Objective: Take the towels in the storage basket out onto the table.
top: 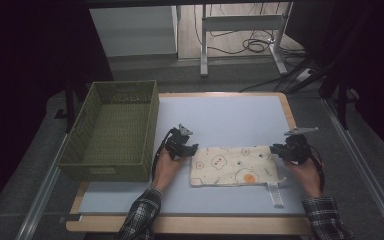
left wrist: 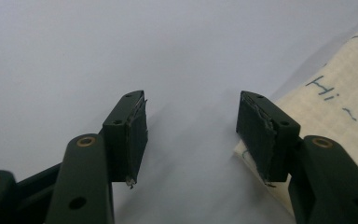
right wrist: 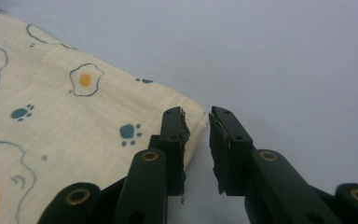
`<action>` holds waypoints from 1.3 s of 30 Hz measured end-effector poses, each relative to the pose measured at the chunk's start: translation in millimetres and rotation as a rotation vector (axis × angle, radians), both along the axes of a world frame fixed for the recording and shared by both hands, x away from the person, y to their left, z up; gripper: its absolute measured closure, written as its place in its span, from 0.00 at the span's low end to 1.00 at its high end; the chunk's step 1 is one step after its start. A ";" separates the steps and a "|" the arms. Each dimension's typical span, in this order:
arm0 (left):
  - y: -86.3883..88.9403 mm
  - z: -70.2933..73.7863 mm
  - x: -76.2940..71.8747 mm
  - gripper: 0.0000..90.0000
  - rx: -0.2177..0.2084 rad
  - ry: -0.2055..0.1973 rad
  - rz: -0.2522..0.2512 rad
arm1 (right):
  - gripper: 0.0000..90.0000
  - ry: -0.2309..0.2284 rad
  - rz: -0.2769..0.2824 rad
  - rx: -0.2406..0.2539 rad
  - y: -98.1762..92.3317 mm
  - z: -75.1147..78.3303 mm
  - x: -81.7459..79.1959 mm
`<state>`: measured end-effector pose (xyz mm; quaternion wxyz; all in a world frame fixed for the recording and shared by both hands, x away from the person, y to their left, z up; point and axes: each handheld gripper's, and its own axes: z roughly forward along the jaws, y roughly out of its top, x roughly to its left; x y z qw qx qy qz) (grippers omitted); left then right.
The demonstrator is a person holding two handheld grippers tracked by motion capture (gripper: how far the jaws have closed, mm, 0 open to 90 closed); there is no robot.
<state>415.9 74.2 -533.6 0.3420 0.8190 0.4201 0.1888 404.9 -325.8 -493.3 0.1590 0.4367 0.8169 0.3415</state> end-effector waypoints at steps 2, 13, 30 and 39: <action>1.0 4.9 -3.7 0.46 -0.024 -0.012 -0.014 | 0.80 -0.002 0.000 0.006 -3.0 1.5 -4.7; 3.8 -4.2 -6.2 0.38 -0.046 0.024 -0.046 | 0.70 0.014 0.058 0.040 2.2 8.7 -34.1; 9.5 -10.6 -1.2 0.30 -0.099 0.037 -0.049 | 0.57 0.047 0.212 0.056 71.9 -6.1 -59.5; 9.7 -10.8 -1.1 0.31 -0.104 0.037 -0.047 | 0.55 0.032 0.323 0.047 123.8 -10.0 -69.1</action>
